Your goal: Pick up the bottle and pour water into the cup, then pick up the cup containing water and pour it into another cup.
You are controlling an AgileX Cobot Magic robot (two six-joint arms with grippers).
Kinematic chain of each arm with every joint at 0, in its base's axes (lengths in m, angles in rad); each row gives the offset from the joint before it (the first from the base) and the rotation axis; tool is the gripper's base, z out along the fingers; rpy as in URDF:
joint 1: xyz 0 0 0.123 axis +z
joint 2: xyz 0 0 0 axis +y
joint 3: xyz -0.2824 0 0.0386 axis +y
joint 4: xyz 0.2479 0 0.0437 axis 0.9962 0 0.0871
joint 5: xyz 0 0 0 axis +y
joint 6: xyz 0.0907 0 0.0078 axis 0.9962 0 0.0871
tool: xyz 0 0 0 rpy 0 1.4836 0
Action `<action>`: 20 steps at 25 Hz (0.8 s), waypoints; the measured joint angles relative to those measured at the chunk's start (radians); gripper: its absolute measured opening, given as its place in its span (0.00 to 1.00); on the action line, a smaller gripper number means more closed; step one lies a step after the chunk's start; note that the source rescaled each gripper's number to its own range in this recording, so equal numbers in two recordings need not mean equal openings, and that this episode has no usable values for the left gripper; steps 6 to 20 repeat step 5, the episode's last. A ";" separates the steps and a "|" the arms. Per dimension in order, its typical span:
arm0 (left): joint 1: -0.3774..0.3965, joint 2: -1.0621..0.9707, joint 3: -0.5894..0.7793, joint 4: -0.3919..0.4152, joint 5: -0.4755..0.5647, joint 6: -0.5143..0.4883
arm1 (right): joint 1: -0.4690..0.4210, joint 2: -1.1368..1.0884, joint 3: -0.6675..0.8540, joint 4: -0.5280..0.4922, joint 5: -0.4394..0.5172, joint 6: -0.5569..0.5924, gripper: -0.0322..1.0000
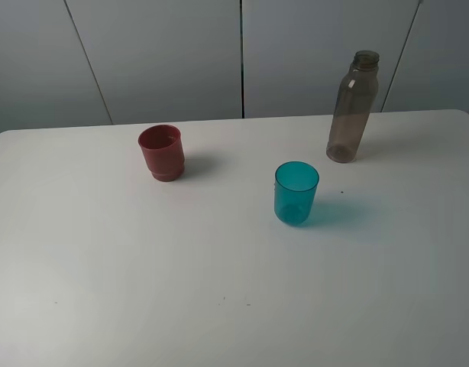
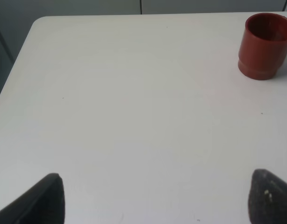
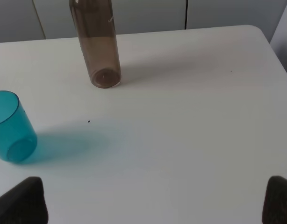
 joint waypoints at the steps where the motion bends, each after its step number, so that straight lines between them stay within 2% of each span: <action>1: 0.000 0.000 0.000 0.000 0.000 0.000 | 0.000 0.000 0.000 0.000 0.000 0.001 0.99; 20: 0.000 0.000 0.000 0.000 0.000 0.000 | 0.000 0.000 0.000 0.000 0.000 0.005 0.99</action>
